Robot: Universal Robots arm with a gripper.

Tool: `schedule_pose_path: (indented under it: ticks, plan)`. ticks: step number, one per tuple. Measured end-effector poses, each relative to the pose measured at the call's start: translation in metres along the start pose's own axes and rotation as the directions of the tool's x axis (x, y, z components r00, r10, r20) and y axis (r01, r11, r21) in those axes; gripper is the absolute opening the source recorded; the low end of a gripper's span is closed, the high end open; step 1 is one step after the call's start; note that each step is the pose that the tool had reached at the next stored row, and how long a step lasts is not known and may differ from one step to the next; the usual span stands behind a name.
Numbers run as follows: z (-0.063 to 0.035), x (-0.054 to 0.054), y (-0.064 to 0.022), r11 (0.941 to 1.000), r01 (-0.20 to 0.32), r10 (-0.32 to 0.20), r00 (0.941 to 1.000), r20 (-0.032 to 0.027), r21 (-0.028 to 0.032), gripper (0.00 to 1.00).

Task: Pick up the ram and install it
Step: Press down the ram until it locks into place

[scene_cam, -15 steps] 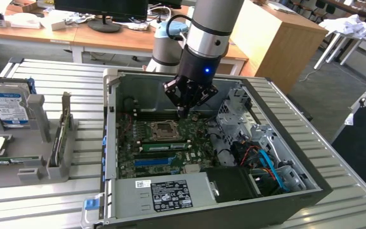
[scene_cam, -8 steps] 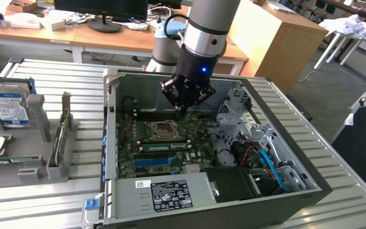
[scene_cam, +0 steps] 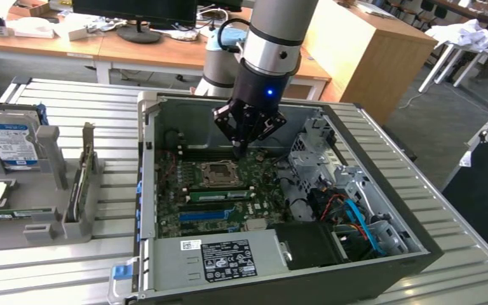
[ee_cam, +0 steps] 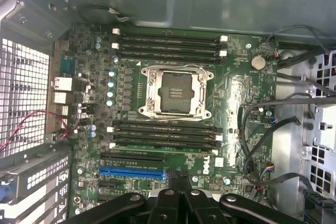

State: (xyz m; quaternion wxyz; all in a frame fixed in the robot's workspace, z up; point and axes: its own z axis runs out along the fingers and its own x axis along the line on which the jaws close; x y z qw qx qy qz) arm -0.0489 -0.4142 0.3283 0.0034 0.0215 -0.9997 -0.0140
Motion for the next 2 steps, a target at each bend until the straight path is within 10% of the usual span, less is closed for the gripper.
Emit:
schedule_pose_path:
  ticks: [2]
  plan:
    - [0.0, 0.0, 0.0, 1.0, 0.0, 0.0, 1.0, 0.0, 0.0, 0.11]
